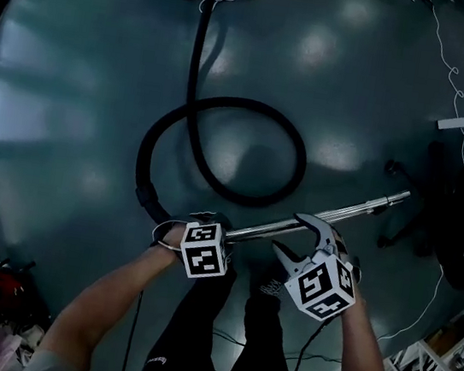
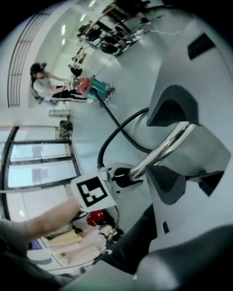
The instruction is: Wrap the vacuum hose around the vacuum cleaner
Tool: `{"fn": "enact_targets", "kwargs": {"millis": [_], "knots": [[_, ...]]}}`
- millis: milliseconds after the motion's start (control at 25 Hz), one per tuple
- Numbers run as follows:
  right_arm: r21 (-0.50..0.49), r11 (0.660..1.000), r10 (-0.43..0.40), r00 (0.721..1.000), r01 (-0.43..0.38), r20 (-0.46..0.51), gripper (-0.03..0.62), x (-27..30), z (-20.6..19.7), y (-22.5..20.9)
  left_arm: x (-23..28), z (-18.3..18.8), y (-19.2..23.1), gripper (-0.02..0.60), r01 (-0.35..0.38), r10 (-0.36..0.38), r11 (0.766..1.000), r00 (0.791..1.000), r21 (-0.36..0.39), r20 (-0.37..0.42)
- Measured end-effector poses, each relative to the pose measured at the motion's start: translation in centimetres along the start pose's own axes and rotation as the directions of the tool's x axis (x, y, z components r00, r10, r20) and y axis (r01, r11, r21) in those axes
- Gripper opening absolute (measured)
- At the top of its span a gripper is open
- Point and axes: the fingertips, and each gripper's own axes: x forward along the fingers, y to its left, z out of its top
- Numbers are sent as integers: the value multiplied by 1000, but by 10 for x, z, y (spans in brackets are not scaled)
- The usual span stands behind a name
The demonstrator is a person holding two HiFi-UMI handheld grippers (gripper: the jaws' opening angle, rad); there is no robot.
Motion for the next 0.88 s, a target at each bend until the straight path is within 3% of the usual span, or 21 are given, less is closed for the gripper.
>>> {"fn": "enact_targets", "kwargs": {"millis": [120, 200, 320, 400, 520, 600, 680, 760, 800, 880], "knots": [[257, 966, -31, 998, 17, 51, 252, 1, 3, -8, 5, -6, 7, 155, -12, 12, 999, 1000, -50, 8], [442, 896, -69, 995, 31, 68, 252, 6, -6, -15, 8, -7, 11, 155, -21, 23, 996, 1000, -86, 20], [704, 710, -122, 987, 14, 104, 252, 19, -20, -27, 9, -4, 20, 155, -45, 51, 990, 998, -137, 41], [811, 585, -141, 983, -14, 118, 252, 31, -28, -35, 8, 3, 29, 154, -64, 75, 982, 996, -180, 57], [919, 387, -178, 972, -72, 151, 252, 52, -39, -47, 13, 19, 39, 155, -72, 97, 962, 992, -264, 85], [957, 260, -208, 961, -125, 182, 293, 65, -41, -53, 13, 31, 42, 155, -70, 110, 947, 988, -314, 109], [969, 163, -221, 951, -184, 217, 293, 78, -35, -63, 8, 45, 50, 155, -75, 133, 931, 981, -356, 142], [967, 109, -244, 936, -232, 252, 293, 87, -29, -82, 9, 61, 59, 155, -74, 155, 916, 972, -395, 176], [966, 107, -259, 931, -236, 256, 291, 89, -29, -92, 11, 68, 62, 155, -67, 157, 909, 969, -410, 188], [968, 132, -274, 931, -212, 241, 287, 92, -33, -108, 17, 80, 66, 155, -54, 154, 900, 968, -433, 199]]}}
